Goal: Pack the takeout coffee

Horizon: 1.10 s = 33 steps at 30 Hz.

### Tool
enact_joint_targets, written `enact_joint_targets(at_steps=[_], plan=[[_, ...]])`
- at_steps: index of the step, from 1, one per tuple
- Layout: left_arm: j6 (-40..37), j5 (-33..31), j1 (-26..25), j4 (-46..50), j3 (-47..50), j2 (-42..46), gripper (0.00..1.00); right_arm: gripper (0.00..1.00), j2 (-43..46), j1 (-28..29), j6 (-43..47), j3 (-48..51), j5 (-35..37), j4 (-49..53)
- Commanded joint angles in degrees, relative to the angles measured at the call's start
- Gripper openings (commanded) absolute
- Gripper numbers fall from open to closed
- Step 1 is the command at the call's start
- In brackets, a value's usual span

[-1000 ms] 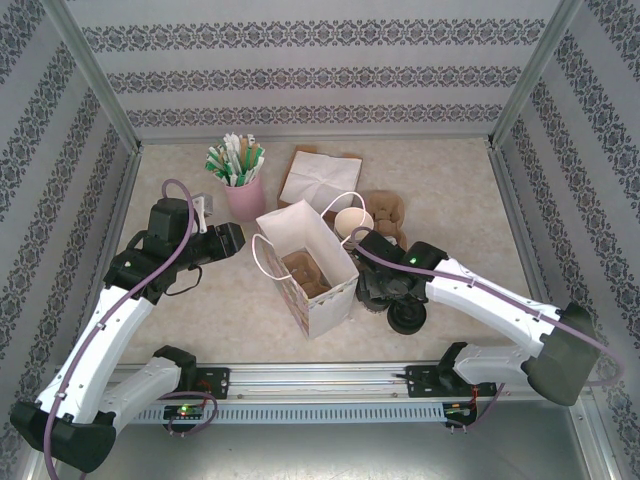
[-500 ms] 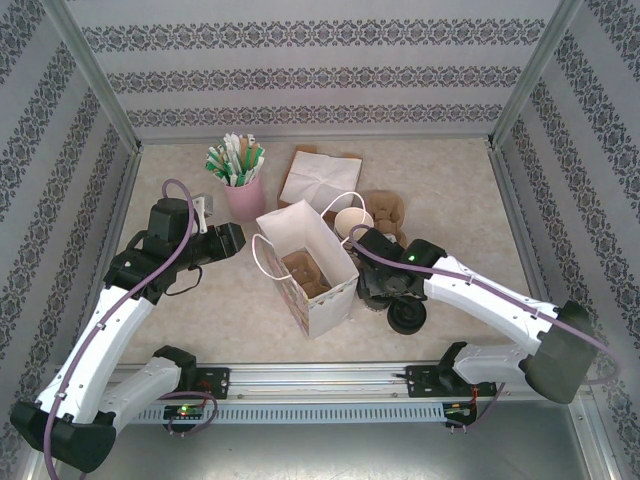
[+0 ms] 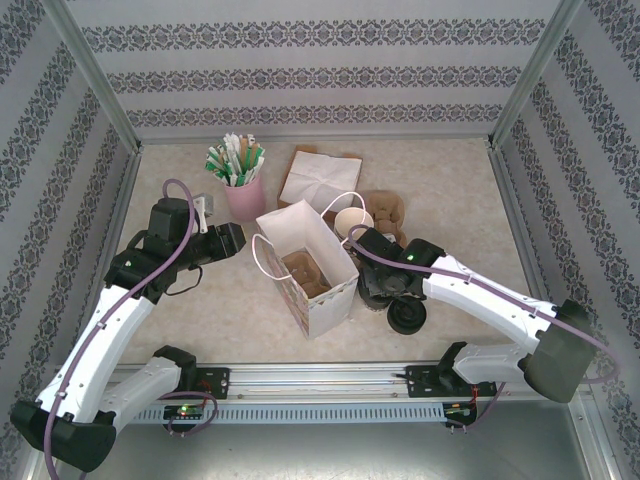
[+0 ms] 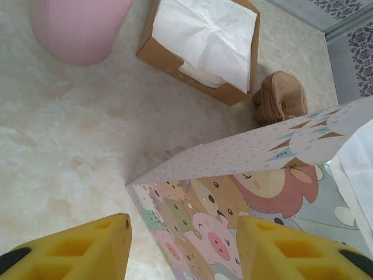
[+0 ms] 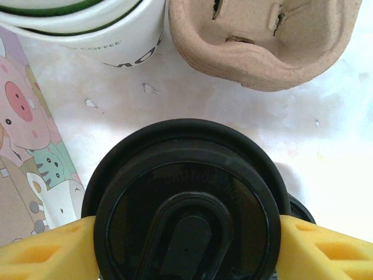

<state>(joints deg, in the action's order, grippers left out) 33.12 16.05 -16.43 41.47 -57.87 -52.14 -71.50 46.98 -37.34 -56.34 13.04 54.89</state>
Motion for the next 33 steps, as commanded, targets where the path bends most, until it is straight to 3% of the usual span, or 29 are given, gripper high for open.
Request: enact_joint_targets(at_steps=[1,10,17,24,33], plan=[[0.4,0.5,0.0,-1.4,0.4,0.0,0.52,0.67,2.1,-0.6,0.0,-1.7,1.3,2.2],[0.8,0.0,-0.1,-2.1,0.1,0.4,0.52,0.66,8.9,-0.8,0.8,-7.8,0.6,7.6],[0.7,-3.1,0.0,-2.3,-1.1,0.4,0.51,0.65,12.7,-0.8,3.0,-17.9,3.9,18.1],[0.7,-5.4,0.0,-3.9,-2.7,-1.6,0.51,0.64,11.5,-0.8,7.2,-33.7,7.8,28.9],[-0.5,-8.1,-0.1,-5.3,-3.0,-6.4,0.51,0.62,4.4,0.4,12.7,-54.1,5.8,33.2]])
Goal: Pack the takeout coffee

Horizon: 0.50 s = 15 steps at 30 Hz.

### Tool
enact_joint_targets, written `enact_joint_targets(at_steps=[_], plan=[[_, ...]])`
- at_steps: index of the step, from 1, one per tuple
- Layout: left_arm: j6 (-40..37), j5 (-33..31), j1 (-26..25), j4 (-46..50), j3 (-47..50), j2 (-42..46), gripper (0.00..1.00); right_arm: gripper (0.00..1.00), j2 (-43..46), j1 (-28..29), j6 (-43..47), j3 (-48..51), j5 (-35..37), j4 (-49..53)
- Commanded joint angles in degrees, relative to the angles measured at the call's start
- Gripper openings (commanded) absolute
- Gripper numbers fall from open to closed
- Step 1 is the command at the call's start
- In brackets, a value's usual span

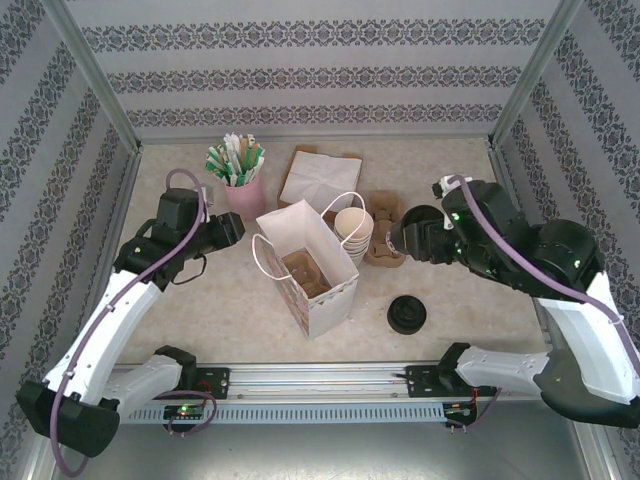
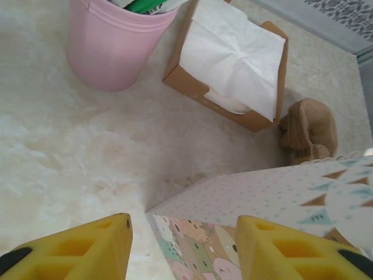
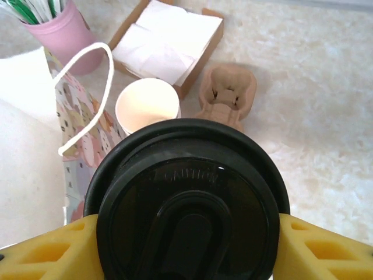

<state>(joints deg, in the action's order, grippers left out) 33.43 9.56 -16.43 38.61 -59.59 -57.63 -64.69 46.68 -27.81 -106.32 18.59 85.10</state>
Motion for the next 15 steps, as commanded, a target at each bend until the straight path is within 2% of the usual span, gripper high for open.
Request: enact_joint_targets(at_steps=[1,6,15], plan=[[-0.9,-1.5,-0.1,-2.5,-1.4,-1.6,0.51,0.62,-3.4,1.2,3.6,-6.1,0.4,3.3],[-1.3,-1.3,0.0,-4.4,-1.1,-5.3,0.51,0.62,-8.7,4.1,6.6,-16.5,2.1,3.2],[-2.2,0.4,0.0,-9.3,-1.9,-14.3,0.52,0.62,-17.3,10.5,9.5,-26.8,0.7,-1.1]])
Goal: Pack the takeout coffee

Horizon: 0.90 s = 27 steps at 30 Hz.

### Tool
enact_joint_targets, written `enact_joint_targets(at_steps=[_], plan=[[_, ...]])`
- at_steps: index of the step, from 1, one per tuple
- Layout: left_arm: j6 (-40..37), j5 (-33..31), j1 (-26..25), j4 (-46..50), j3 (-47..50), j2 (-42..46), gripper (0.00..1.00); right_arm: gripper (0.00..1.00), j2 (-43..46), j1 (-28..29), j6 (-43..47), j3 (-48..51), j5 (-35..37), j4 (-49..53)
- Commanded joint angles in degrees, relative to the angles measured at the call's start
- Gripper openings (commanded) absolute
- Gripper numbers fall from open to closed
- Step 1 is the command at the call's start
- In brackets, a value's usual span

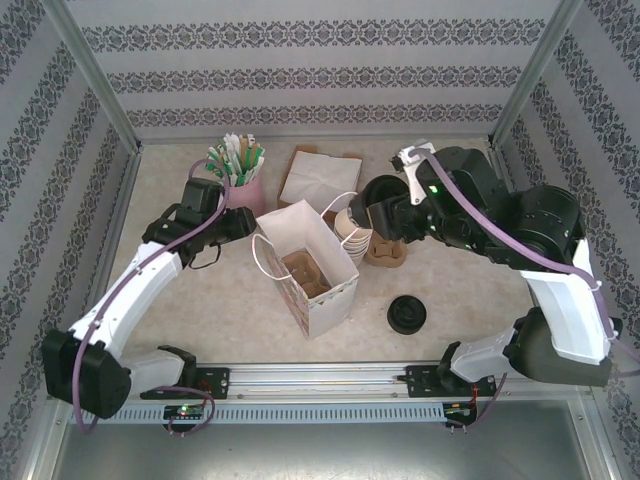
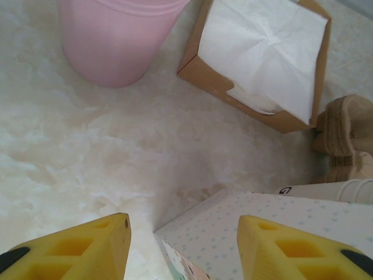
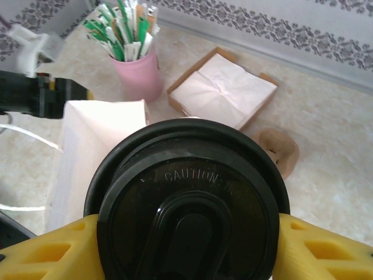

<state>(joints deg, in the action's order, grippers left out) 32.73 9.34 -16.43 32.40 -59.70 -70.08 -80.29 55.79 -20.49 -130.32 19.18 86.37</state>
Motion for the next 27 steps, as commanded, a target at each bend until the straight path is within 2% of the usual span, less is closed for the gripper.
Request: enact_joint_targets(at_steps=[1,9,27], plan=[[-1.5,0.6,0.0,-3.2,-2.2,-2.7,0.52,0.62,-2.7,2.2,2.2,-3.9,-0.2,-2.8],[-2.0,2.8,0.0,-6.8,-0.5,-4.9,0.54,0.62,-8.9,7.4,2.3,-5.6,-1.1,-4.6],[-1.5,12.3,-0.1,-6.4,5.8,0.8,0.55,0.62,-20.6,8.4,1.8,-3.4,-6.6,2.4]])
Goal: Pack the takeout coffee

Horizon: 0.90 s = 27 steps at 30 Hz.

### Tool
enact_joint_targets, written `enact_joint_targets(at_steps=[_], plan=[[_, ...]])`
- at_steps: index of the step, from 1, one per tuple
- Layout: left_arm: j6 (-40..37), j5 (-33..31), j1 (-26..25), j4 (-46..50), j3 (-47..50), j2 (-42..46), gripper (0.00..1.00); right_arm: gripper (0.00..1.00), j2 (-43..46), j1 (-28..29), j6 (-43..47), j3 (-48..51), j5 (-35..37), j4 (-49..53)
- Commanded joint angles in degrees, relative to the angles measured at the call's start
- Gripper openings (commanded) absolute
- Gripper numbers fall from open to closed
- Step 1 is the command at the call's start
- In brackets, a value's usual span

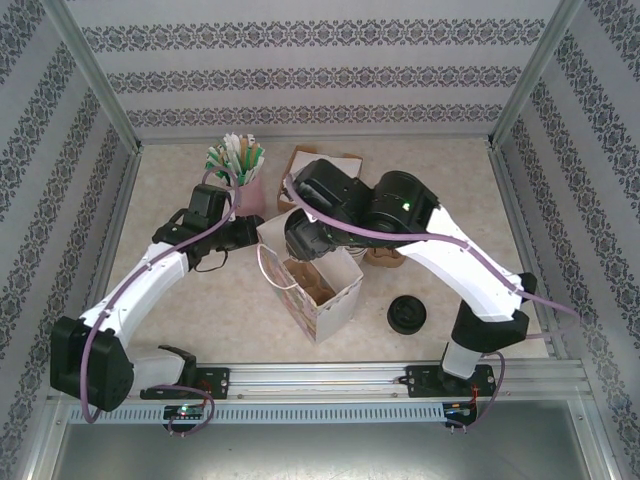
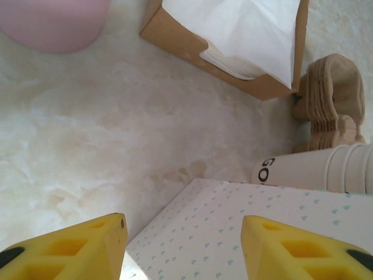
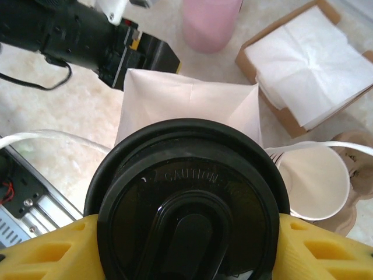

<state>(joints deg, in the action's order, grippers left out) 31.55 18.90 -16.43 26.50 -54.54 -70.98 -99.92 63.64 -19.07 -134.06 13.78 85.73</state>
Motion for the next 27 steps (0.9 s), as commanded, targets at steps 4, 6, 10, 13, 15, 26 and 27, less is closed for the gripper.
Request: enact_joint_targets(at_steps=[4,6,10,13,15,26,27], plan=[[0.7,4.8,-0.4,-0.1,2.3,4.0,0.55,0.62,-2.1,0.5,0.4,1.9,-2.1,4.2],[1.1,5.0,-0.6,0.1,3.0,5.2,0.55,0.62,-2.3,0.5,0.5,3.4,-2.6,4.6],[1.8,5.8,-0.8,0.7,4.1,7.9,0.55,0.62,-1.8,0.5,0.3,7.0,-4.3,4.3],[2.4,6.3,-1.1,1.0,4.9,9.7,0.55,0.62,-1.4,0.5,-0.1,9.5,-5.5,3.8],[2.4,6.4,-1.1,1.5,5.1,10.8,0.55,0.62,-1.1,0.6,-0.3,10.8,-6.3,3.6],[2.1,5.1,-1.2,4.5,6.0,14.6,0.55,0.61,0.0,1.8,-3.0,17.0,-8.8,1.0],[1.9,4.7,-1.2,4.9,5.8,14.7,0.55,0.61,0.1,1.9,-3.3,17.6,-8.9,0.6]])
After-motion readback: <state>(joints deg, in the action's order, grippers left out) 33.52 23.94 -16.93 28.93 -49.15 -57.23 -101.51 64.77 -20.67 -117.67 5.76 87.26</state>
